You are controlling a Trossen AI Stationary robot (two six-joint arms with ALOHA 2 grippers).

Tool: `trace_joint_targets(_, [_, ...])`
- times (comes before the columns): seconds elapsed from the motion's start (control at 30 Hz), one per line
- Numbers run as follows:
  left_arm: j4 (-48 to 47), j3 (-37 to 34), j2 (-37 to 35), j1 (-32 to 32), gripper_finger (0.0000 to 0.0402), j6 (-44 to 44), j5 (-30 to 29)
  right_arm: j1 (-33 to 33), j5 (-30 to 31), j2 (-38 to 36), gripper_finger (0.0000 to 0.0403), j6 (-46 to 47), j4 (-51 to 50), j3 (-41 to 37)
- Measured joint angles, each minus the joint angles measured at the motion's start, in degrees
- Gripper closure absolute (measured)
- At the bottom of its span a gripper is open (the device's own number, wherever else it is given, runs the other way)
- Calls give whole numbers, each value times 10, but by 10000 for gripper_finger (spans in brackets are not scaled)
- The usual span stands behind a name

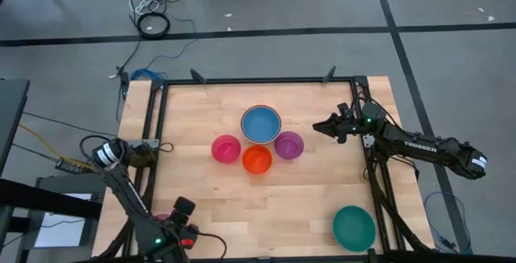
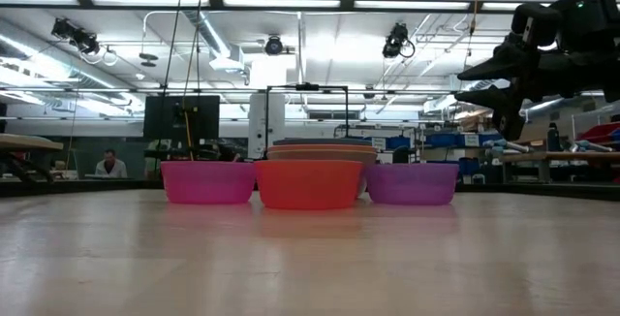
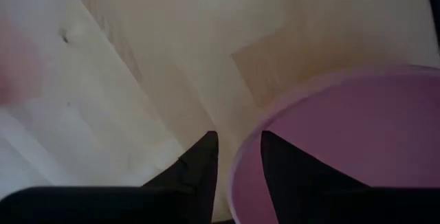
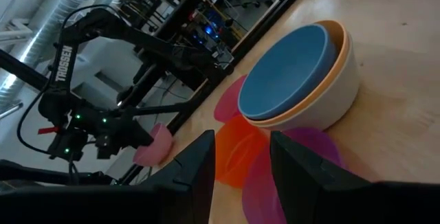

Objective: Nest bowls inside each other
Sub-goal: Stack the pink bowl on top of the blue bowl

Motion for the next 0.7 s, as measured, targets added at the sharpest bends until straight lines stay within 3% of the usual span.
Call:
trace_joint_targets(0.17, [14,-3,0,15,283,19,0,0,0,0,274,0,1,0])
trace_joint_targets(0.37, [100,-52,0,25,283,25,70,0,-3,0,274,-1,4,0])
trace_joint_targets(0.5, [103,-67,0,31,286,32,73,0,-5,0,274,-2,5,0])
trace_joint_targets(0.6, [103,-69,0,43,318,48,83,0,-3,0,274,-5,5,0])
trace_joint_targets(0.7, [98,-69,-1,62,381,61,103,0,-2,0,274,-8,5,0])
